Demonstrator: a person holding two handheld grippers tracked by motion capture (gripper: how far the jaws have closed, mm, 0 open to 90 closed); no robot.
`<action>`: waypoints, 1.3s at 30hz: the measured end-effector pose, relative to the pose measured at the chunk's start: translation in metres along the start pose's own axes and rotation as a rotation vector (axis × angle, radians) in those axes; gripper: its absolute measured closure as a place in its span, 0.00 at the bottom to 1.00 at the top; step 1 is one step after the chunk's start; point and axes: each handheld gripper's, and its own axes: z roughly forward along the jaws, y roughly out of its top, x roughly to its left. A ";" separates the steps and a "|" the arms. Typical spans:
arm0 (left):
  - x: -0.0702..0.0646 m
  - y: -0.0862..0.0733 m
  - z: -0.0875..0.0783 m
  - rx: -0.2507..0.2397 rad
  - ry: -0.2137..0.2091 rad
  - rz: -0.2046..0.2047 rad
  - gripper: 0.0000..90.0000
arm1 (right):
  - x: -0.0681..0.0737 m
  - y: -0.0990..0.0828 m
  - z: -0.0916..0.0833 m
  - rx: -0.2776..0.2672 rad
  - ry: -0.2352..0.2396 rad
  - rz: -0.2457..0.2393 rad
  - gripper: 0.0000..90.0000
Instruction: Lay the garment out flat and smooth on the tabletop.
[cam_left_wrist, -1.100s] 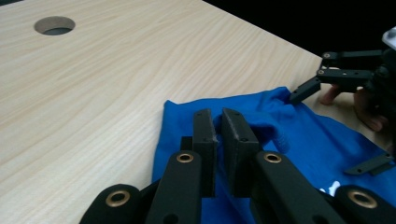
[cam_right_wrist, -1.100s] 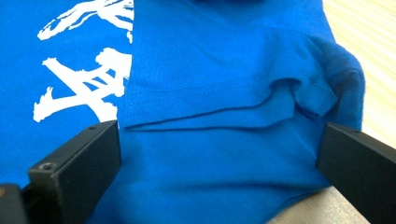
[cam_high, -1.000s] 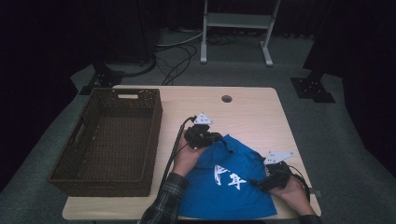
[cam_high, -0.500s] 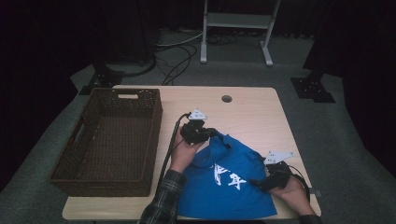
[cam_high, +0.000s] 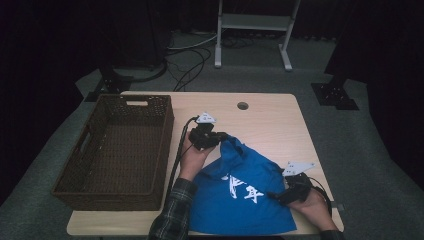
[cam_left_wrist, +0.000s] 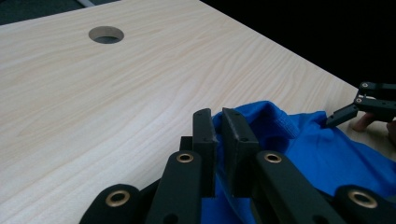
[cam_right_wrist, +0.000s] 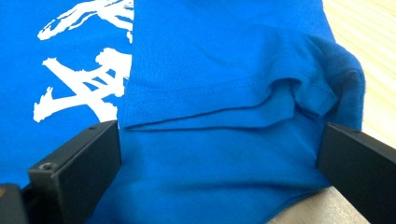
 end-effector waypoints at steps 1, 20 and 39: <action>0.001 0.001 0.000 -0.002 0.000 -0.003 0.94 | 0.000 0.000 0.000 0.000 0.000 0.000 0.00; 0.019 0.015 -0.004 -0.045 0.033 -0.038 0.94 | -0.002 -0.001 -0.002 0.006 -0.004 0.006 0.00; 0.036 0.010 0.002 -0.076 0.043 -0.084 0.94 | -0.012 -0.013 -0.014 0.008 0.003 0.002 0.00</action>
